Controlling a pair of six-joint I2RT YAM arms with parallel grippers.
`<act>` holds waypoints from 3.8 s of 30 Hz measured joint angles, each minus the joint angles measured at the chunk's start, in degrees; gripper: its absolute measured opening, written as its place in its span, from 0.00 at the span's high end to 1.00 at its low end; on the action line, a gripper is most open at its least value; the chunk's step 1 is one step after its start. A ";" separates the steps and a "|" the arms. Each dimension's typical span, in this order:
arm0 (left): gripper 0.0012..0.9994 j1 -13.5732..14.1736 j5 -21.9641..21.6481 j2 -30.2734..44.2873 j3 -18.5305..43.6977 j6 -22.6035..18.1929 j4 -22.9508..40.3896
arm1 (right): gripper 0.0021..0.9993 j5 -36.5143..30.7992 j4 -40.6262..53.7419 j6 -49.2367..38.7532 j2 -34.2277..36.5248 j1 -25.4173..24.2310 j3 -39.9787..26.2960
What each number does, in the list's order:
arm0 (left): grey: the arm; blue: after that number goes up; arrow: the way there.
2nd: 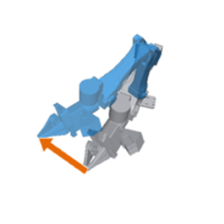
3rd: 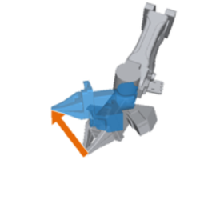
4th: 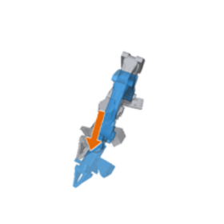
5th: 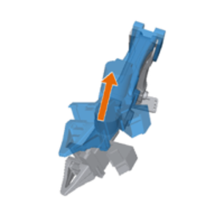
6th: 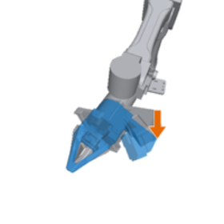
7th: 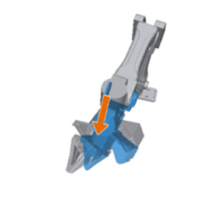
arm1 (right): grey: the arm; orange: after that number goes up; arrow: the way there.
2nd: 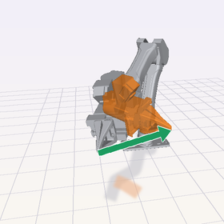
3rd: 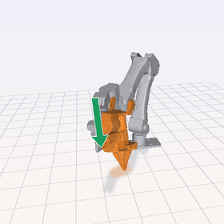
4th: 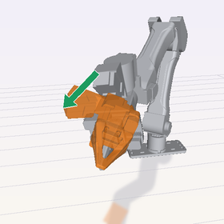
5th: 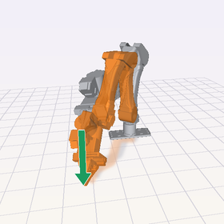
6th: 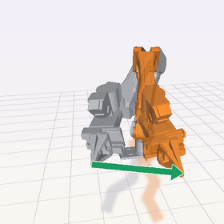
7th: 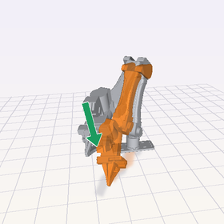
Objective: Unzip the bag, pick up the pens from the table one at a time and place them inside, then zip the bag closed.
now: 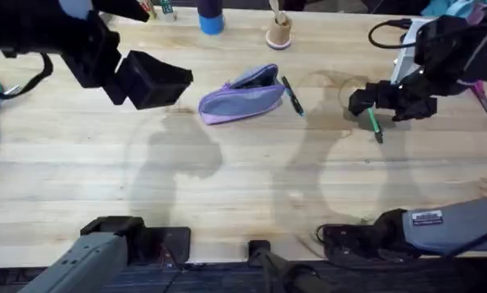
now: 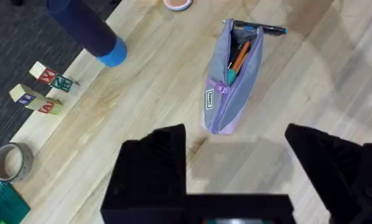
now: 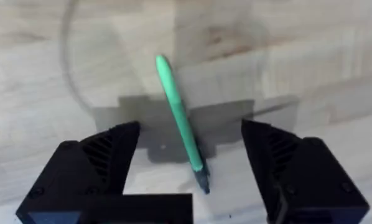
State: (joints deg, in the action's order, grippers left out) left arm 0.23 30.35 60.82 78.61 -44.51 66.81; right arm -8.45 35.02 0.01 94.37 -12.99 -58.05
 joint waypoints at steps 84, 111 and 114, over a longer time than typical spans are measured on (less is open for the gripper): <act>0.01 0.00 0.00 0.00 0.00 0.00 -0.11 | 0.97 32.20 -8.58 -64.65 -10.96 27.86 -9.06; 0.01 0.00 0.00 0.00 0.00 0.00 -0.11 | 0.97 27.69 -11.43 -92.05 0.90 40.11 -9.08; 0.01 0.00 0.00 0.00 0.00 0.00 -0.11 | 0.97 27.72 -11.47 -92.69 1.70 40.11 -9.08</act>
State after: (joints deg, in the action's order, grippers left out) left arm 0.23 30.35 60.82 78.61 -44.51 66.70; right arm 19.27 23.55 -92.69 96.07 27.11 -67.13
